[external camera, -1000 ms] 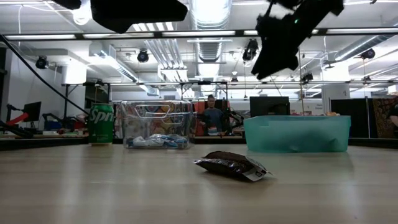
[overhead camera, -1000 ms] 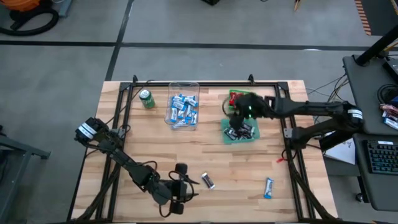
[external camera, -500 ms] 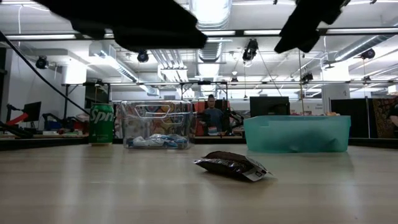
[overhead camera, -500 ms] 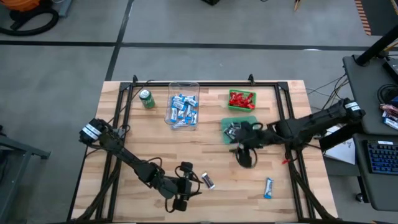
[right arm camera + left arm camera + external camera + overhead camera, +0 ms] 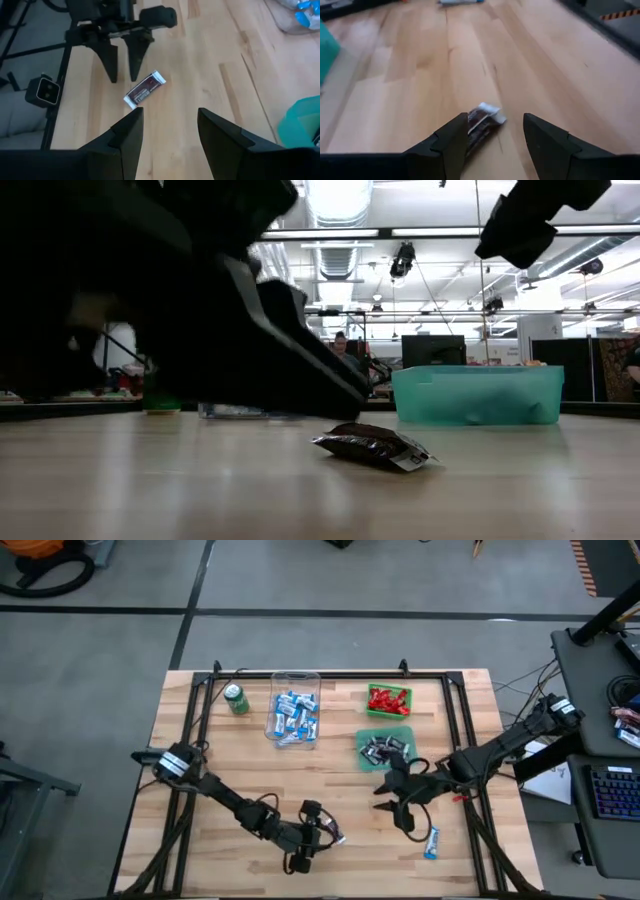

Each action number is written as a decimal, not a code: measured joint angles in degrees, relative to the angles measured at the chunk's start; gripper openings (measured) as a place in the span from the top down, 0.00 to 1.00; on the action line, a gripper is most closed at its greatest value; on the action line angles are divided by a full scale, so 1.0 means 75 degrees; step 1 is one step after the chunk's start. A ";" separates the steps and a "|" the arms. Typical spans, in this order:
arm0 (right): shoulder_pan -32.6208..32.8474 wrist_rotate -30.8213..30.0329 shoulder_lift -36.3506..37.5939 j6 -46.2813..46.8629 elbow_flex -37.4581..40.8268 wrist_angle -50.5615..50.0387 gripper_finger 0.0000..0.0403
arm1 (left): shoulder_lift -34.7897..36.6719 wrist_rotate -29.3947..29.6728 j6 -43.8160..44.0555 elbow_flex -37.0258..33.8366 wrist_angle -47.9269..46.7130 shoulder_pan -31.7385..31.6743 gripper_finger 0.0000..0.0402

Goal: Sort candy
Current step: Put the brown candy into the blue bin

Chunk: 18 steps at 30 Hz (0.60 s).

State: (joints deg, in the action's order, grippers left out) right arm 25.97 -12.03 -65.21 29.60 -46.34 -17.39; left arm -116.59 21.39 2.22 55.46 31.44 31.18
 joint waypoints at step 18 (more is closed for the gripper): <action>0.0343 -0.0015 -0.0702 0.0270 0.0170 0.1014 0.56 | -0.0338 0.0010 -0.0242 -0.0035 -0.0504 -0.0414 0.64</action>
State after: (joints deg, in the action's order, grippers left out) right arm 28.54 -12.15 -70.48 31.62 -45.06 -9.78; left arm -119.13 21.46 0.40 55.20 27.66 28.08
